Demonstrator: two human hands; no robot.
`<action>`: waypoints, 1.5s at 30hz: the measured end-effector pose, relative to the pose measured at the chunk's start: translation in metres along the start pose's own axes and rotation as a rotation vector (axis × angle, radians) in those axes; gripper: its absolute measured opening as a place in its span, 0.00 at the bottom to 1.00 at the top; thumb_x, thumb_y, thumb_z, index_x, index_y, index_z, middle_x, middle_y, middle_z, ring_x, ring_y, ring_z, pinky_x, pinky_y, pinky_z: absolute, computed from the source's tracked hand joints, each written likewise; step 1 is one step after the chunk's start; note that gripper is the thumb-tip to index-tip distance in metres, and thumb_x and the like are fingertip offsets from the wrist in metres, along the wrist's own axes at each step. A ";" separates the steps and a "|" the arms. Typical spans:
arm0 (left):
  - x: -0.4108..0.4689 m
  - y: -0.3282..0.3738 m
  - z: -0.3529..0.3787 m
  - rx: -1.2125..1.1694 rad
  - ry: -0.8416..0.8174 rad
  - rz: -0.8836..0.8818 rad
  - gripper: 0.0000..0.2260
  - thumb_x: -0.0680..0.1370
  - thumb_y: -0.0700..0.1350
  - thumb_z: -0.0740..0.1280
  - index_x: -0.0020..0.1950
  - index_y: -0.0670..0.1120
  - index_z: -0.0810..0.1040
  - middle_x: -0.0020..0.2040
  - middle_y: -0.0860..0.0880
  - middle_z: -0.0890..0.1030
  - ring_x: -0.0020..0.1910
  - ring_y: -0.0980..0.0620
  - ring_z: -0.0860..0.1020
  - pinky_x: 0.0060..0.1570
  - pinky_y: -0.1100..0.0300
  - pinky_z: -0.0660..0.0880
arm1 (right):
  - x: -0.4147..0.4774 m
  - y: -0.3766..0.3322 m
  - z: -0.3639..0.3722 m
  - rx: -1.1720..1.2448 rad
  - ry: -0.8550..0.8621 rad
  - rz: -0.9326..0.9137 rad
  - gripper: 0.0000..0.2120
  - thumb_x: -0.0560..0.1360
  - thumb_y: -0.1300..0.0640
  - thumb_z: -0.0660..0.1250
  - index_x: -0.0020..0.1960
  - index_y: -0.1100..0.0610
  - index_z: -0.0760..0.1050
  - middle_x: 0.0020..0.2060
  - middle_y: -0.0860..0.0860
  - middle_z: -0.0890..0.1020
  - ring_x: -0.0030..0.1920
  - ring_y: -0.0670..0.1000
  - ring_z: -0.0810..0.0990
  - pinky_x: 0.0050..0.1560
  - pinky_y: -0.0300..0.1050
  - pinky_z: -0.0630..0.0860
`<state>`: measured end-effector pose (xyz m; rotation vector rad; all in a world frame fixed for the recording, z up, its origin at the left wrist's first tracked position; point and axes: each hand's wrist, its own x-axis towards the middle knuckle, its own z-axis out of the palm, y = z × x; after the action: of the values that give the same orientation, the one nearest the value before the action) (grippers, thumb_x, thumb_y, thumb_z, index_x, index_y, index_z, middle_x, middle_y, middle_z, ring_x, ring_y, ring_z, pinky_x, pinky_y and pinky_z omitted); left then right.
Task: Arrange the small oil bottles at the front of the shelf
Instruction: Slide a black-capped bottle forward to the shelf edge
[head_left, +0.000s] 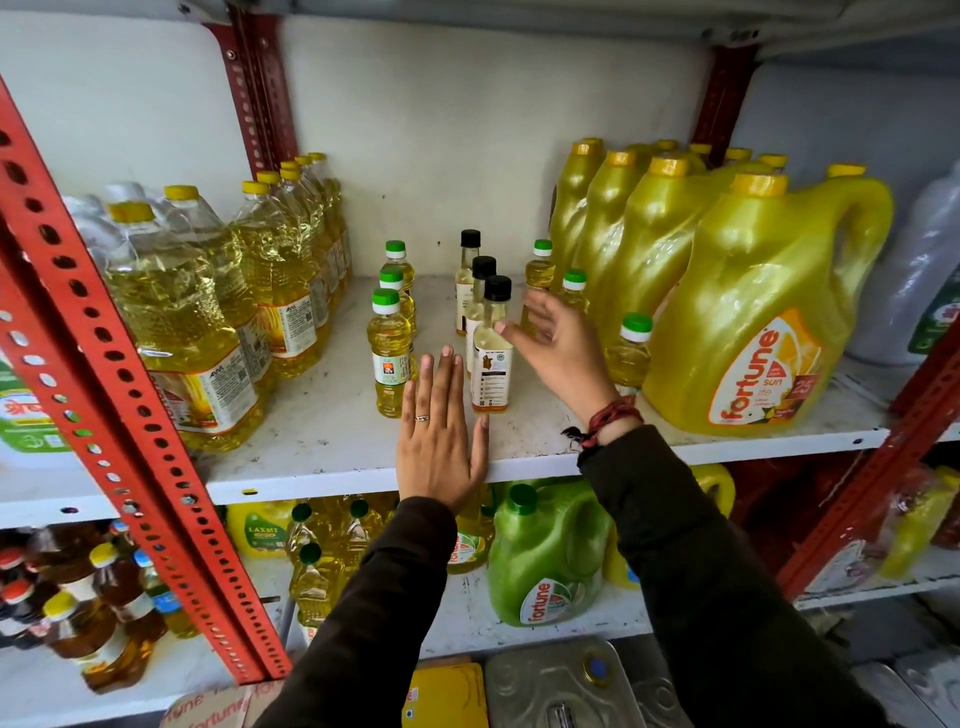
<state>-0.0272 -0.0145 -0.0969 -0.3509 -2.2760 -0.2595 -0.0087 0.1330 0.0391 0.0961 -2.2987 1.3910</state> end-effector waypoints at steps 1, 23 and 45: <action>0.000 0.000 0.000 0.001 0.007 -0.002 0.33 0.85 0.56 0.50 0.85 0.40 0.52 0.85 0.42 0.51 0.85 0.44 0.47 0.83 0.49 0.41 | 0.006 0.002 0.006 0.003 -0.028 0.032 0.31 0.74 0.53 0.73 0.73 0.59 0.68 0.72 0.55 0.74 0.71 0.52 0.73 0.72 0.48 0.71; -0.001 0.001 -0.001 -0.013 0.014 -0.013 0.32 0.84 0.55 0.49 0.85 0.39 0.53 0.85 0.42 0.52 0.85 0.45 0.48 0.83 0.49 0.42 | 0.026 0.018 0.028 -0.139 0.161 0.056 0.24 0.64 0.45 0.80 0.53 0.55 0.78 0.48 0.49 0.83 0.47 0.48 0.81 0.49 0.42 0.78; -0.001 0.000 0.001 -0.043 0.053 -0.013 0.31 0.84 0.52 0.52 0.85 0.40 0.53 0.85 0.42 0.53 0.85 0.46 0.47 0.83 0.50 0.41 | 0.009 0.014 0.021 -0.203 0.125 -0.114 0.12 0.72 0.50 0.74 0.51 0.56 0.84 0.45 0.52 0.87 0.46 0.51 0.85 0.51 0.54 0.83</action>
<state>-0.0275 -0.0141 -0.0981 -0.3476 -2.2238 -0.3215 -0.0280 0.1232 0.0227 0.0732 -2.2780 1.0717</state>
